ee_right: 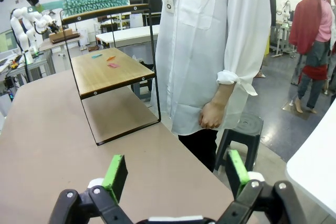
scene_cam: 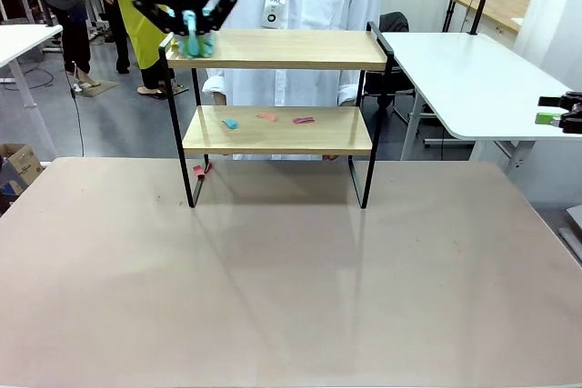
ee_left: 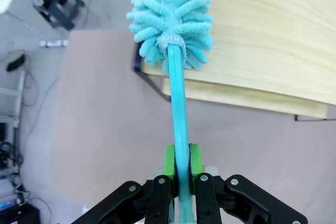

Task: Clean the shelf.
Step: Clean the specific section of the Shelf indicated by the human with the Duster.

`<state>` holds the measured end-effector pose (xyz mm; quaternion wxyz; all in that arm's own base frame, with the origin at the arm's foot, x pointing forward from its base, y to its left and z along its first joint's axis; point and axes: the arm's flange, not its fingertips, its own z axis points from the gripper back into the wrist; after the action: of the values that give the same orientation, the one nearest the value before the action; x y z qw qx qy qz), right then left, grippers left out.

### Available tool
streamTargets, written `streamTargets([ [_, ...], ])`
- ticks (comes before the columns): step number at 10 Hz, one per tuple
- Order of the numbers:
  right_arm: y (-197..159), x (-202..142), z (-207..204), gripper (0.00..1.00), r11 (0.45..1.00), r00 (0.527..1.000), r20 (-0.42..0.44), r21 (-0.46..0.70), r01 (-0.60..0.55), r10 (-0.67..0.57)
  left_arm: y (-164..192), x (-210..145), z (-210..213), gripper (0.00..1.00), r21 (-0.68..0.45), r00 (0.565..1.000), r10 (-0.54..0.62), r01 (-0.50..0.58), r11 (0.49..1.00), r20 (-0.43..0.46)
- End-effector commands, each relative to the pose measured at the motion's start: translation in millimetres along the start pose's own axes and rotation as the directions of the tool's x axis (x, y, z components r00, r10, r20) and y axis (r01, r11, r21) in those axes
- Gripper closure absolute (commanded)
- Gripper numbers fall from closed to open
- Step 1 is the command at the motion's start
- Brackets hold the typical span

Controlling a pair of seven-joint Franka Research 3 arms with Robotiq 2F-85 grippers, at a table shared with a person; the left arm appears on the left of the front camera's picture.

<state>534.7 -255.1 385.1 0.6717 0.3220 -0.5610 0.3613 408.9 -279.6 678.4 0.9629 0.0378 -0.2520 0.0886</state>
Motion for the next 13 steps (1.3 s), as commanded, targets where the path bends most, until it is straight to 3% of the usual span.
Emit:
streamTargets([
  [1, 0.0, 2.4, -1.4, 0.00, 1.000, 1.000, -0.002, -0.003, -0.005, 0.005, 19.7, -14.0, 12.7, 0.87, 0.118, 0.987, -0.002, -0.017, 0.993, 0.163],
  [4, 0.0, 2.4, -1.4, 0.00, 1.000, 1.000, -0.002, -0.003, -0.005, 0.005, 25.9, -29.1, 39.2, 0.87, 0.114, 0.953, -0.042, 0.008, 0.993, 0.301],
  [6, 0.0, 2.4, -1.4, 0.00, 1.000, 1.000, -0.002, -0.003, -0.005, 0.005, 25.6, -33.4, 49.7, 0.87, 0.020, 0.953, -0.102, 0.101, 0.995, 0.284],
  [7, 0.0, 2.4, -1.4, 0.00, 1.000, 1.000, -0.002, -0.003, -0.005, 0.005, 19.6, -25.2, 52.3, 0.87, 0.110, 0.962, -0.059, 0.031, 0.993, 0.268],
  [11, 0.0, 2.4, -1.4, 0.00, 1.000, 1.000, -0.002, -0.003, -0.005, 0.005, 16.7, -26.7, 49.5, 0.87, 0.098, 0.961, -0.068, 0.043, 0.994, 0.268],
  [13, 0.0, 2.4, -1.4, 0.00, 1.000, 1.000, -0.002, -0.003, -0.005, 0.005, 31.3, -35.6, 58.4, 0.87, -0.028, 0.943, -0.193, 0.208, 0.978, 0.272],
])
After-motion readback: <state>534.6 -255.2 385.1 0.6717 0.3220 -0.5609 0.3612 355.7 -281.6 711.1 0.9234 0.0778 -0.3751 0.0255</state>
